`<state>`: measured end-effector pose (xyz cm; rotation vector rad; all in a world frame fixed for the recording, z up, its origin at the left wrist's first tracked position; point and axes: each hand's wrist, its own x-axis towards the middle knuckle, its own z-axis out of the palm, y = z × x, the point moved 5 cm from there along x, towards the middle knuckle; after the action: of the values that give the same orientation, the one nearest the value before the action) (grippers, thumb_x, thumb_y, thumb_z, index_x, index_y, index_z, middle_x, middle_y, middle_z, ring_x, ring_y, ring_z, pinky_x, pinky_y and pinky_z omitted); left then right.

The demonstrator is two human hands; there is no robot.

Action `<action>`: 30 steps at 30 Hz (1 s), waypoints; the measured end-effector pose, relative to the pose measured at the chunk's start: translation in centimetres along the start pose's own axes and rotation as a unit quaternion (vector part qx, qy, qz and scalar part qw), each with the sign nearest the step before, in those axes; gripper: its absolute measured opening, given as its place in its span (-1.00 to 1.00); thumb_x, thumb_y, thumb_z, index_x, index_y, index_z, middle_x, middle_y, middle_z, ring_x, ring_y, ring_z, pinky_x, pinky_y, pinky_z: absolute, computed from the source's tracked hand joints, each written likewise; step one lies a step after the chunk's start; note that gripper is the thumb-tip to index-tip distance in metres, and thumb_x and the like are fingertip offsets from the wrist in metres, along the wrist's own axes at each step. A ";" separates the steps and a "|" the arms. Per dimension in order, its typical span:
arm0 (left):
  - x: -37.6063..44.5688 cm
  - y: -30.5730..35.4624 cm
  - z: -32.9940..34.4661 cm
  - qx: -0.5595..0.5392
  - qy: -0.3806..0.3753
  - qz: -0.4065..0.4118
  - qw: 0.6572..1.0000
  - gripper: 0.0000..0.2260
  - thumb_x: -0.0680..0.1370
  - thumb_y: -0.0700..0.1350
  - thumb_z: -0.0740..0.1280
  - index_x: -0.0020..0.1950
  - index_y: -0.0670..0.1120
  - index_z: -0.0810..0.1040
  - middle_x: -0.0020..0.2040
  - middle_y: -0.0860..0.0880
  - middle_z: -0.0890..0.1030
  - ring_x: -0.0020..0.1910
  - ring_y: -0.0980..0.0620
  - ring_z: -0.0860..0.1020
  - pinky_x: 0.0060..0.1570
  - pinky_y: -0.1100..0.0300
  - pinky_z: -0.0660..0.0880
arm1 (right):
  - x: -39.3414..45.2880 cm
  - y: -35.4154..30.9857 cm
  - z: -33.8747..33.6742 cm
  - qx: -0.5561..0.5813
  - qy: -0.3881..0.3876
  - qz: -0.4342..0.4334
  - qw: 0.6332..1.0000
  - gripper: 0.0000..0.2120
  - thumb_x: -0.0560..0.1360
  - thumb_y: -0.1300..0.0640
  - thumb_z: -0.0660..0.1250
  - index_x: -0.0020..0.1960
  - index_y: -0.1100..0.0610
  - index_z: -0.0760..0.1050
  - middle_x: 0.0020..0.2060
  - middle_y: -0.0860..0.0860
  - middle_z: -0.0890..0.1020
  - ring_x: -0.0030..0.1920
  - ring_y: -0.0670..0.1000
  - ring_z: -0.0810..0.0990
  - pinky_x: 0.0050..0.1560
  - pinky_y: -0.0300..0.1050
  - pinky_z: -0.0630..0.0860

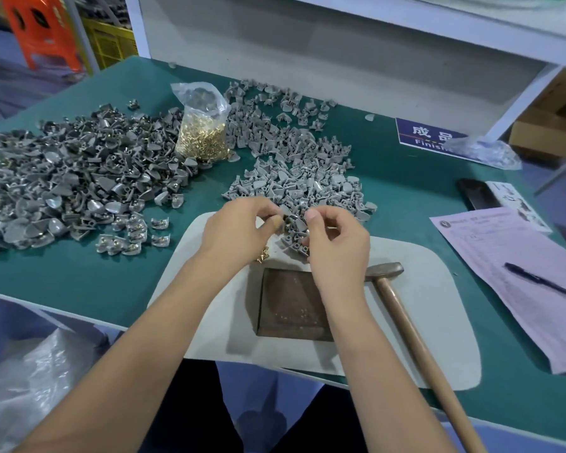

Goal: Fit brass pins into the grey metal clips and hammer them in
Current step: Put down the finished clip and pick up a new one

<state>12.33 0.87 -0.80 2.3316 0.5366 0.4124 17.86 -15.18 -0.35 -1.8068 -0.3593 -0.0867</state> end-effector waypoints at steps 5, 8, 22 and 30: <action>1.4 0.0 1.3 0.184 -0.005 0.020 0.983 -0.76 0.57 0.06 0.39 0.23 0.10 0.59 0.14 0.05 0.58 0.25 -0.03 0.47 -0.09 0.12 0.34 | -0.1 -0.2 -0.2 -0.003 0.022 0.006 1.000 -0.93 0.59 0.08 0.36 -0.07 -0.01 0.59 -0.20 -0.10 0.67 -0.18 0.01 0.66 -0.03 0.06 0.60; 1.4 0.1 1.9 0.208 -0.006 0.014 0.978 -0.82 0.58 0.03 0.39 0.17 0.11 0.58 0.12 0.02 0.57 0.25 -0.05 0.44 -0.10 0.12 0.31 | 0.0 -0.2 -0.2 -0.006 0.015 0.010 1.000 -0.93 0.59 0.10 0.37 -0.06 0.02 0.59 -0.20 -0.10 0.67 -0.16 -0.02 0.63 -0.03 0.01 0.59; -5.1 1.6 -0.3 -0.124 0.014 0.025 0.992 -0.88 0.59 -0.08 0.38 -0.03 0.15 0.49 -0.15 0.17 0.60 -0.12 0.21 0.54 -0.19 0.48 0.36 | -0.1 -0.7 -0.5 0.013 0.023 0.009 1.000 -0.93 0.59 0.11 0.36 -0.07 0.05 0.60 -0.21 -0.05 0.67 -0.15 0.05 0.65 -0.01 0.09 0.60; -10.4 4.6 -0.1 -0.104 -0.087 0.085 0.987 -0.88 0.63 -0.07 0.34 0.07 0.12 0.65 -0.05 0.20 0.68 -0.04 0.17 0.60 0.01 0.28 0.48 | -3.1 -1.0 -5.4 -0.013 -0.046 -0.068 0.997 -0.90 0.56 0.08 0.40 -0.09 -0.05 0.68 -0.21 -0.15 0.71 -0.17 -0.12 0.66 -0.09 -0.24 0.55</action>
<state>4.45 -7.16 0.98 2.1907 0.1997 0.3235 15.31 -20.73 1.29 -1.8147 -0.5492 -0.1034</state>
